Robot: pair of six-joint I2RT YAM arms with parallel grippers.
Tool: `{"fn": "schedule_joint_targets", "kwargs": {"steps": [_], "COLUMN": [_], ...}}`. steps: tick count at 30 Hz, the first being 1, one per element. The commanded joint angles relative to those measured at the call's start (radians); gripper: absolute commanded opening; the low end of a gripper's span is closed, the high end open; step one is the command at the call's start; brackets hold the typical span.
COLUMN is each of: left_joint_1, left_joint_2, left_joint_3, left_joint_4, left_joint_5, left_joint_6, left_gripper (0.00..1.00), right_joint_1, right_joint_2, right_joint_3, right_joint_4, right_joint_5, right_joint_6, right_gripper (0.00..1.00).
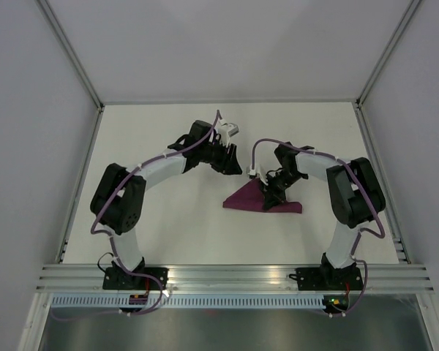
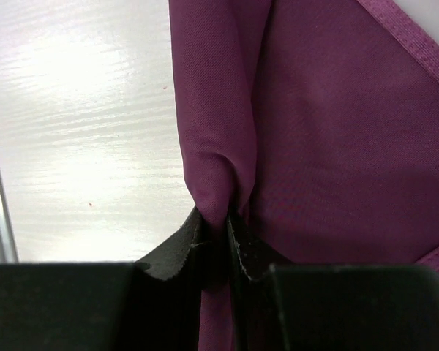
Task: Fold the napkin, place the utensils inside, and roll it up
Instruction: Roll the napkin with the utensil
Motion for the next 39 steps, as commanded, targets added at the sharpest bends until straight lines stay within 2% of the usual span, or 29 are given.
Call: {"fn": "schedule_joint_targets", "kwargs": {"steps": [1, 5, 10, 18, 21, 22, 24, 31, 39], "left_joint_1": [-0.01, -0.053, -0.22, -0.489, -0.539, -0.547, -0.558, -0.558, -0.558], "left_joint_2": [-0.143, -0.247, -0.317, -0.196, -0.136, -0.123, -0.09, -0.022, 0.051], "left_joint_3": [-0.13, -0.256, -0.365, -0.324, -0.302, -0.296, -0.293, -0.31, -0.301], "left_joint_4": [0.206, 0.293, 0.375, 0.36, 0.375, 0.381, 0.41, 0.514, 0.507], "left_joint_5": [-0.121, -0.225, -0.442, -0.687, -0.73, -0.735, -0.742, -0.735, -0.677], "left_joint_6": [-0.072, -0.029, 0.109, 0.39, 0.476, 0.496, 0.542, 0.632, 0.648], "left_gripper": [0.5, 0.51, 0.53, 0.55, 0.55, 0.61, 0.66, 0.69, 0.69], "right_joint_1": [-0.028, -0.045, -0.06, -0.074, -0.076, -0.076, -0.074, -0.076, -0.079], "right_joint_2": [0.132, 0.218, 0.31, 0.393, 0.421, 0.433, 0.447, 0.474, 0.487], "right_joint_3": [0.056, 0.164, 0.25, 0.357, 0.382, 0.388, 0.403, 0.429, 0.446], "right_joint_4": [-0.159, -0.248, -0.296, -0.342, -0.359, -0.363, -0.376, -0.389, -0.405], "right_joint_5": [0.009, 0.001, -0.003, 0.004, 0.006, 0.006, 0.007, 0.017, 0.024], "right_joint_6": [-0.115, -0.127, -0.123, -0.093, -0.089, -0.087, -0.087, -0.086, -0.087], "right_gripper": [0.11, 0.11, 0.11, 0.11, 0.11, 0.11, 0.11, 0.11, 0.11]}}
